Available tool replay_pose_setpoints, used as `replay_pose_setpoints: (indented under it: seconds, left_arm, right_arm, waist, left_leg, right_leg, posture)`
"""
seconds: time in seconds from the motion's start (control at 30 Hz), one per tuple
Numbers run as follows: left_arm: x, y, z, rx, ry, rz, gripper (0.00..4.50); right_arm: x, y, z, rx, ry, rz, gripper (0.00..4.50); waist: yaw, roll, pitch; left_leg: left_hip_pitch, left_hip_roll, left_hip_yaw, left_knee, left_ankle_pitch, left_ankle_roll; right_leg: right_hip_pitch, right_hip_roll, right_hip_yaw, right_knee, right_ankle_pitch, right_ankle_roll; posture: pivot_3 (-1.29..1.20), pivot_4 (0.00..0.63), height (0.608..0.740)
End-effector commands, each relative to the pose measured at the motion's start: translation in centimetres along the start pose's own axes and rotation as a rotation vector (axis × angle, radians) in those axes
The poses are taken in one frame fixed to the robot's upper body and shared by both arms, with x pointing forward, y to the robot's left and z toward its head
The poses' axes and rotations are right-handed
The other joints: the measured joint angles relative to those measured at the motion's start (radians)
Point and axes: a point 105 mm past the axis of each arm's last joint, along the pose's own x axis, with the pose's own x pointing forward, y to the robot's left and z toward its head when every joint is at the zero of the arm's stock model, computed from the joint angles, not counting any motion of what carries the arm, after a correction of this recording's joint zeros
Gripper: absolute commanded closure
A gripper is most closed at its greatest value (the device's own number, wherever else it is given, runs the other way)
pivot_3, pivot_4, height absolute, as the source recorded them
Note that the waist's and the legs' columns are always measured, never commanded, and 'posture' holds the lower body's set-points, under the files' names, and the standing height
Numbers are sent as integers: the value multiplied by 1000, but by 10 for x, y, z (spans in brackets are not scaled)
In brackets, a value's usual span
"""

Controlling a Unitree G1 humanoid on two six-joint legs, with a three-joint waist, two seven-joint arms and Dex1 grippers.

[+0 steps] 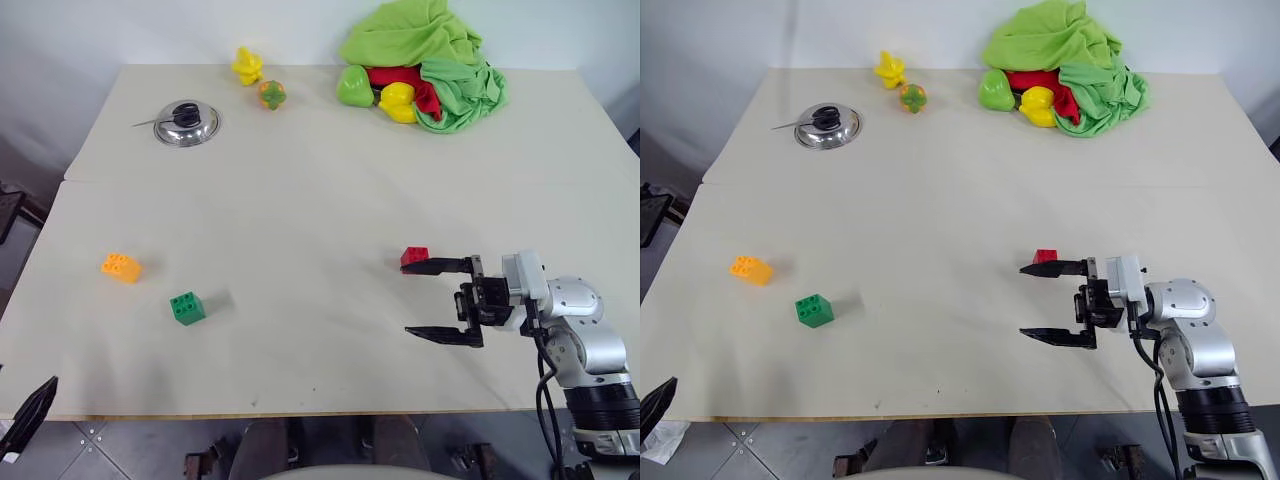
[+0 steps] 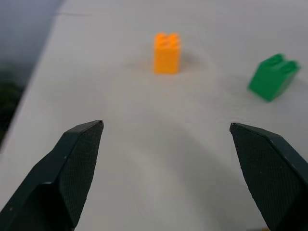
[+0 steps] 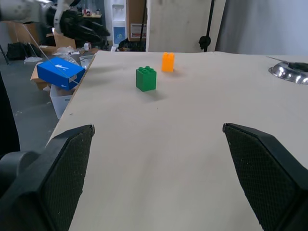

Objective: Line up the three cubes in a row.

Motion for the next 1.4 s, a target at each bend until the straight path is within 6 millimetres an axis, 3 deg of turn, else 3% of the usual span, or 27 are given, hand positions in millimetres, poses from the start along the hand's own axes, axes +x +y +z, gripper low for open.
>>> replay_pose_setpoints:
  seconds: [0.03,0.27,0.47,0.67,0.87,1.1,1.33,1.4]
  left_arm:
    - [-2,-1,3,34,-39,41,0]
    - [52,-51,20,48,-124,-159,0]
    - [92,-96,18,63,-112,-357,0]
    - [122,-103,12,121,-32,-570,0]
    - [138,-105,6,180,62,-785,0]
    - [159,-109,5,185,80,-859,0]
    - [154,-106,5,240,118,-941,2040]
    - [159,-113,17,241,91,-990,2691]
  right_arm:
    - [-1,-5,10,-67,-21,-38,24]
    - [-7,-9,10,-72,1,-59,24]
    - [-6,-5,8,-47,17,-45,24]
    - [-4,1,8,-26,30,-34,24]
    - [-6,1,11,-39,38,-68,24]
    - [-7,5,12,-46,52,-104,24]
    - [-19,10,10,-21,95,-144,0]
    - [-26,11,9,-18,118,-159,0]
  waist:
    - [1,-1,0]
    - [0,-1,-1]
    - [-3,-1,-1]
    - [-2,0,-1]
    - [-2,0,-1]
    - [-1,0,-1]
    - [-2,0,-1]
    - [2,0,-1]
  left_leg:
    - [0,0,0,0,-1,0]
    - [0,0,0,1,-2,6]
    - [0,0,3,1,-2,8]
    - [0,0,4,2,-1,8]
    - [0,0,5,2,-1,8]
    - [0,-1,5,2,-1,8]
    - [0,-1,6,2,-1,8]
    - [0,-1,6,3,-1,8]
  right_leg:
    - [0,-1,1,0,0,0]
    - [1,2,0,-1,0,-1]
    - [1,7,-2,3,0,0]
    - [1,9,-2,4,0,0]
    - [0,9,-2,6,0,0]
    - [0,9,-2,6,0,0]
    - [0,10,-2,6,0,0]
    - [0,10,-2,6,0,0]
  posture:
    - [0,150,740]
    - [0,150,740]
    - [0,150,740]
    - [0,150,740]
    - [0,150,740]
    - [0,150,740]
    - [0,150,740]
    - [0,150,740]
